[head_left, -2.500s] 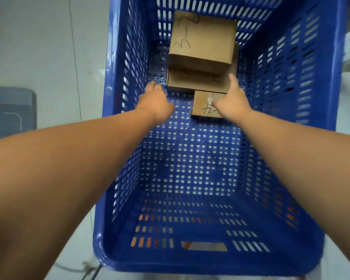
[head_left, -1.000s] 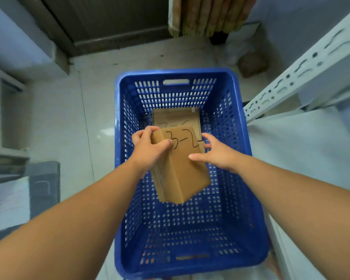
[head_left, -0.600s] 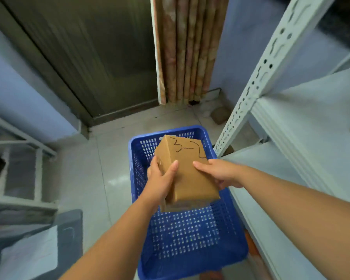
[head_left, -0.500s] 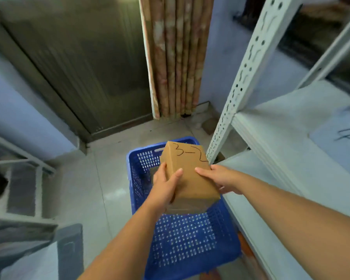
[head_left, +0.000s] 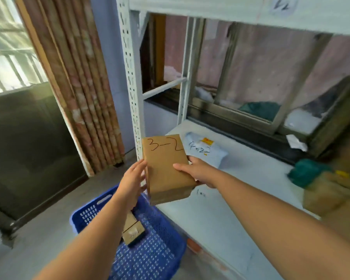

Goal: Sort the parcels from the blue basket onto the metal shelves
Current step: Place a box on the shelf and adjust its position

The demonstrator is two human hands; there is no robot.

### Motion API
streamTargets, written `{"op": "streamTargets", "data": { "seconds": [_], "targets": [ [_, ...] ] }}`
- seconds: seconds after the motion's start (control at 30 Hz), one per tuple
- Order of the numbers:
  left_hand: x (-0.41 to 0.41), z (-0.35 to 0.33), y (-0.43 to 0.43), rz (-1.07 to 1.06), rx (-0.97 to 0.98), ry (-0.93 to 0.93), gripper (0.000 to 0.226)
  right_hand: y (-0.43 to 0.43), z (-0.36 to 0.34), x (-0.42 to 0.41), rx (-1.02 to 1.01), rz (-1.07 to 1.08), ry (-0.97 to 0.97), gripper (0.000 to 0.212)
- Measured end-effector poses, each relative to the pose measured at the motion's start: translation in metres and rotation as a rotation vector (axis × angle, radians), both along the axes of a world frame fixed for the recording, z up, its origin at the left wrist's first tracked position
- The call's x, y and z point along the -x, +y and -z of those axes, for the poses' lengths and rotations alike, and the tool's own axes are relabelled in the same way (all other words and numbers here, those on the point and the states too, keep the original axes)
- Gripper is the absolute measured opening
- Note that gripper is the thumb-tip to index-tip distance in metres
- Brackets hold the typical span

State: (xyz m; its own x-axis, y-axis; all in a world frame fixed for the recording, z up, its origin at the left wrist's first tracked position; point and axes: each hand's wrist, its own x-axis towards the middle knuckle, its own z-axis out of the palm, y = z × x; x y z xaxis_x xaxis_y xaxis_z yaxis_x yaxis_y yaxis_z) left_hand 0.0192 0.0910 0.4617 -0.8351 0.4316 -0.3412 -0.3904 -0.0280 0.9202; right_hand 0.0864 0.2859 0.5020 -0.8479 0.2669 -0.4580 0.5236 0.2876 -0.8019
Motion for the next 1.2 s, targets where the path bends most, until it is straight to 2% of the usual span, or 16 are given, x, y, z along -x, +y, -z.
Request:
{"op": "streamTargets", "data": {
  "seconds": [0.13, 0.27, 0.43, 0.6, 0.7, 0.8, 0.9, 1.0, 1.1, 1.2],
  "targets": [
    [-0.038, -0.041, 0.049, 0.091, -0.103, -0.073, 0.024, 0.041, -0.041, -0.068, -0.042, 0.094, 0.050, 0.067],
    [-0.085, -0.072, 0.099, 0.236, -0.075, -0.073, 0.042, 0.079, -0.063, -0.141, -0.093, 0.186, 0.059, 0.065],
    [-0.147, -0.099, 0.149, 0.439, -0.129, -0.022, 0.041, 0.117, -0.085, -0.231, -0.156, 0.340, 0.082, 0.063],
    [-0.226, -0.113, 0.188, 0.479, -0.245, -0.053, 0.033, 0.145, -0.102, -0.325, -0.232, 0.460, 0.173, 0.067],
    [-0.283, -0.121, 0.209, 0.540, -0.240, -0.012, 0.035, 0.160, -0.108, -0.389, -0.228, 0.503, 0.197, 0.067],
    [-0.339, -0.139, 0.222, 0.547, -0.178, 0.064, 0.042, 0.168, -0.118, -0.449, -0.247, 0.507, 0.196, 0.073],
    [-0.383, -0.163, 0.226, 0.530, -0.210, 0.108, 0.034, 0.171, -0.140, -0.494, -0.263, 0.513, 0.229, 0.088],
    [-0.410, -0.184, 0.223, 0.497, -0.279, 0.125, 0.036, 0.171, -0.170, -0.523, -0.259, 0.514, 0.261, 0.080],
    [-0.426, -0.204, 0.218, 0.431, -0.346, 0.100, 0.043, 0.169, -0.196, -0.537, -0.281, 0.479, 0.268, 0.083],
    [-0.432, -0.228, 0.213, 0.367, -0.454, 0.055, 0.043, 0.161, -0.222, -0.539, -0.253, 0.491, 0.384, 0.053]
  ]
}}
